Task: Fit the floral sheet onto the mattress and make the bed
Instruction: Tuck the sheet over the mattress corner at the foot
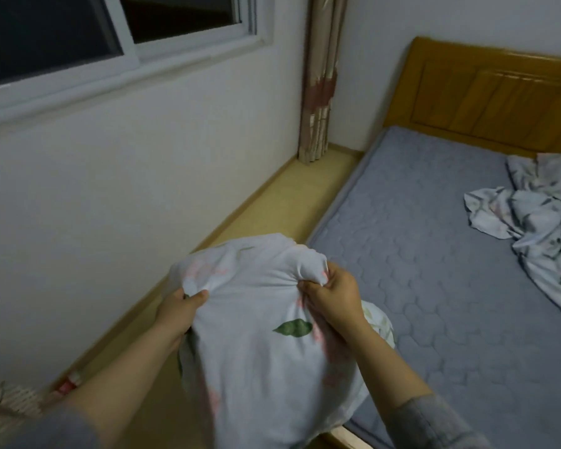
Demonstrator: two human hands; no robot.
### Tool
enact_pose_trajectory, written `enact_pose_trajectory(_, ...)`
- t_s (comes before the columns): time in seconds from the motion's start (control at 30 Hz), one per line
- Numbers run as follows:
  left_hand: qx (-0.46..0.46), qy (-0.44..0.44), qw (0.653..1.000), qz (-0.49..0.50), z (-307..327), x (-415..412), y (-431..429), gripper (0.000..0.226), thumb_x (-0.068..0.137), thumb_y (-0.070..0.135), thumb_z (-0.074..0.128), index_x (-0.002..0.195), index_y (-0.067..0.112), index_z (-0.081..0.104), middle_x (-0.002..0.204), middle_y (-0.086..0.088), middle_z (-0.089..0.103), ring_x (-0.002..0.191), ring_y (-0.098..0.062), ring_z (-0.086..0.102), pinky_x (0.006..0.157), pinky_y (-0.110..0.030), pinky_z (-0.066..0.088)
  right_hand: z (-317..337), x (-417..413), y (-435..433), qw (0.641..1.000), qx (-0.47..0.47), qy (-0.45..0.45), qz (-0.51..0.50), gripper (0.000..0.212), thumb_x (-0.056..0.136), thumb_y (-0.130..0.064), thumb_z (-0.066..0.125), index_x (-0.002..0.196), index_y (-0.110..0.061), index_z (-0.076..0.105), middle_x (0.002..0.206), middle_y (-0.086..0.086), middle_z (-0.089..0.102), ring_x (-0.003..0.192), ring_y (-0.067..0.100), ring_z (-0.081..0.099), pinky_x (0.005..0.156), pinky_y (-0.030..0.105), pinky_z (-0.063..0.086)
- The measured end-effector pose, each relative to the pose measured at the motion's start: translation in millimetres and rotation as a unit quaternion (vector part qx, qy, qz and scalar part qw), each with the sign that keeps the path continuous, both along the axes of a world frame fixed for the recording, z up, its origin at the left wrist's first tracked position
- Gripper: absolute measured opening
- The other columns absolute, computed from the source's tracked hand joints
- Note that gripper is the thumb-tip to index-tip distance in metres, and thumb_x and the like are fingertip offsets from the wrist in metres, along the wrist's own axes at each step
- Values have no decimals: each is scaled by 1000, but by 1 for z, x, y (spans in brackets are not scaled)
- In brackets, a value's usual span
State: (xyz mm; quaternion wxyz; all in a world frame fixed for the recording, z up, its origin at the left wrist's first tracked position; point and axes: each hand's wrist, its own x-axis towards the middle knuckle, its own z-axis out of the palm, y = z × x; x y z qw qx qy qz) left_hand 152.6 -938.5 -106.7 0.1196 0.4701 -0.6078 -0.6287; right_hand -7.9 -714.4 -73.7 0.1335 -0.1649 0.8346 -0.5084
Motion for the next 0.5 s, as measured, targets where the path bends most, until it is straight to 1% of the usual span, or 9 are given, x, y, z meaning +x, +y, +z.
enact_pose_trajectory(0.1,-14,6,999,-37,9,-45,-1,24,87,19,65,111,15,62,107,-9,66,100,-29,62,97,-48,48,-1,-26,7,999,-5,2,-43,37,60,-41,64,87,-15,63,82,0,71,79,22,66,74,46,54)
enact_pose_trajectory(0.23,-20,-5,994,-109,4,-100,-3,33,86,24,67,115,12,63,113,-11,67,101,-30,63,95,-50,48,2,-53,24,994,10,13,-109,37,60,-39,65,83,-10,60,81,6,69,78,26,64,73,46,53)
enact_pose_trajectory(0.33,-33,-4,987,-157,2,-141,0,33,86,22,66,116,9,63,110,-11,67,101,-30,63,93,-48,50,-3,-68,36,987,18,12,-162,41,60,-42,66,84,-11,60,82,4,69,79,25,64,73,46,53)
enact_pose_trajectory(0.43,-44,-7,976,-211,-3,-177,-3,33,86,22,66,116,10,63,111,-9,67,103,-30,62,94,-45,49,-12,-77,39,976,34,8,-213,33,62,-36,68,83,-11,61,80,3,69,77,24,65,72,45,54)
enact_pose_trajectory(0.5,-49,-10,967,-248,-9,-203,-12,32,87,23,65,116,9,64,111,-9,66,103,-30,61,94,-43,49,-16,-82,34,967,40,10,-250,36,62,-37,68,87,-12,63,82,1,70,78,22,66,73,45,55)
